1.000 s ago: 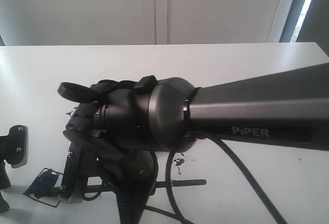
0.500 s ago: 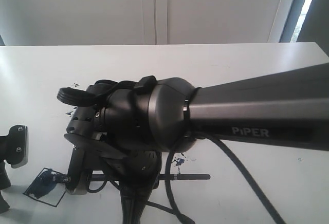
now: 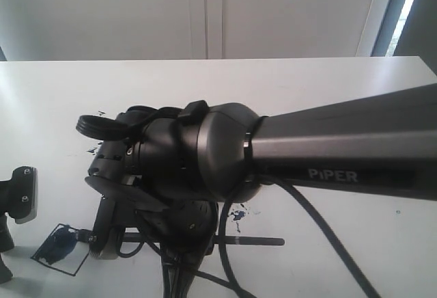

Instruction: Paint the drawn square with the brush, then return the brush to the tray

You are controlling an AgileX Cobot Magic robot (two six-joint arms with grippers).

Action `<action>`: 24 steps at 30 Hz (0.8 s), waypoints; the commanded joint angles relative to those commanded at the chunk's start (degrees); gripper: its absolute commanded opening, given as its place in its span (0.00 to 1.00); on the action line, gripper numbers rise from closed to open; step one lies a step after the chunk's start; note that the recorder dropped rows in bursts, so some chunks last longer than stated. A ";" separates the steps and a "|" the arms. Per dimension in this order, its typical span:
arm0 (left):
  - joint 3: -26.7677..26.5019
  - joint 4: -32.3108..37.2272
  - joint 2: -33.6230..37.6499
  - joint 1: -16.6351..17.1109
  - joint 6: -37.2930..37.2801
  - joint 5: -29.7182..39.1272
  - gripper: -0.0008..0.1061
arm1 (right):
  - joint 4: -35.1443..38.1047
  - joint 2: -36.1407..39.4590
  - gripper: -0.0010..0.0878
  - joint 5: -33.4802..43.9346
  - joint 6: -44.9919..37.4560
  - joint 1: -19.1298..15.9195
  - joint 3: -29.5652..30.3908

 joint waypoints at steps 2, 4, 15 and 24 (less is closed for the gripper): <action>0.00 0.00 0.00 0.00 0.00 0.00 0.53 | 0.59 0.00 0.01 0.61 -0.61 0.00 0.00; 0.00 0.00 0.00 0.00 0.01 -0.11 0.53 | 0.80 0.00 0.01 0.75 -1.02 0.00 0.00; 0.00 0.00 0.00 0.00 -0.09 -0.34 0.53 | 3.58 0.00 0.01 0.96 -3.74 0.10 0.00; 0.00 0.00 0.00 0.00 -0.15 -0.34 0.53 | 4.89 0.00 0.01 -0.07 -4.95 0.10 0.00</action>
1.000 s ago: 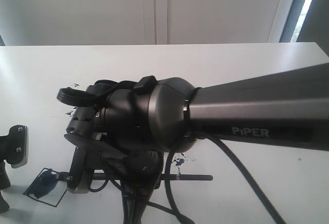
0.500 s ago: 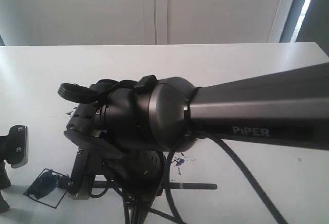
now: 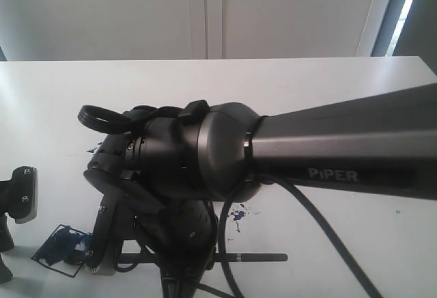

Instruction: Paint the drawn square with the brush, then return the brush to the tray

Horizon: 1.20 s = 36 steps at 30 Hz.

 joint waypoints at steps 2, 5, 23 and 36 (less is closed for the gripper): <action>0.00 0.00 0.00 0.00 0.00 0.00 0.53 | 0.10 0.00 0.01 -0.13 0.00 0.00 0.00; 0.00 0.00 0.00 0.00 0.00 0.00 0.53 | 0.14 0.00 0.01 -0.27 -0.13 0.00 0.00; 0.00 0.00 0.00 0.00 0.00 0.00 0.53 | -7.96 0.00 0.01 3.50 4.85 0.00 0.00; 0.00 0.00 0.00 0.00 0.11 0.00 0.53 | -8.93 0.10 0.01 -0.54 5.20 0.00 0.00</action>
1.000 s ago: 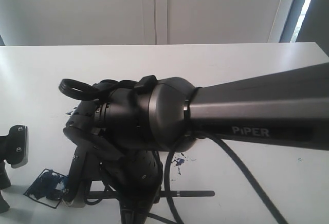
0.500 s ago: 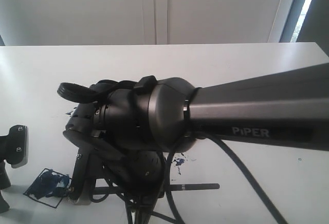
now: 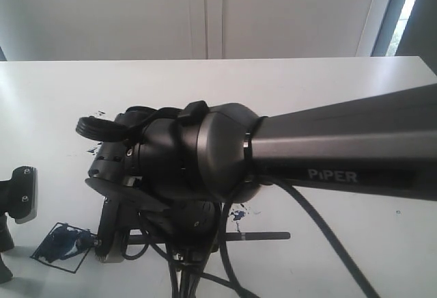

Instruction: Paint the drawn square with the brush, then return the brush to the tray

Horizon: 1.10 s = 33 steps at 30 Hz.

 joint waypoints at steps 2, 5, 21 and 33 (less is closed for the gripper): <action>0.00 0.00 -0.38 0.00 0.00 0.00 0.53 | -0.75 0.00 0.01 0.00 0.14 0.00 0.00; 0.00 0.00 -1.32 0.00 0.00 -0.17 0.53 | -0.61 0.11 0.01 0.48 -0.37 0.00 0.00; 0.00 -0.11 -1.45 0.00 -0.11 -0.65 0.53 | 4.88 0.11 0.01 1.15 -6.43 2.32 0.00; 0.00 2.58 -5.42 0.00 -0.11 1.98 0.53 | -2.87 0.11 0.01 2.39 -0.07 2.07 0.00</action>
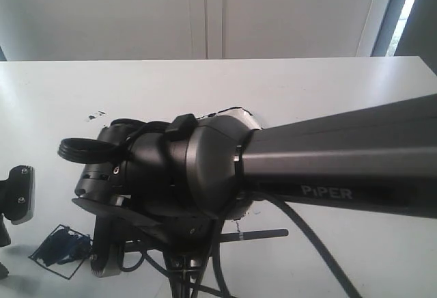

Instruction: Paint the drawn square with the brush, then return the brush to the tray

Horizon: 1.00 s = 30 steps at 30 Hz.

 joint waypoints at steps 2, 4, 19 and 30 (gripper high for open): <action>0.00 0.00 -0.76 0.00 0.00 0.59 0.53 | 0.00 0.00 0.01 0.00 0.00 0.00 0.00; 0.00 0.00 -1.41 0.00 0.00 1.41 0.53 | 0.02 0.00 0.01 -0.21 0.00 0.00 0.00; 0.00 1.69 -1.83 0.00 0.00 2.77 0.53 | 0.42 0.00 0.01 -1.52 0.00 0.12 -0.33; 0.00 1.47 0.80 0.00 0.00 0.59 0.53 | 4.11 -1.77 0.01 -2.58 -1.16 0.12 -4.62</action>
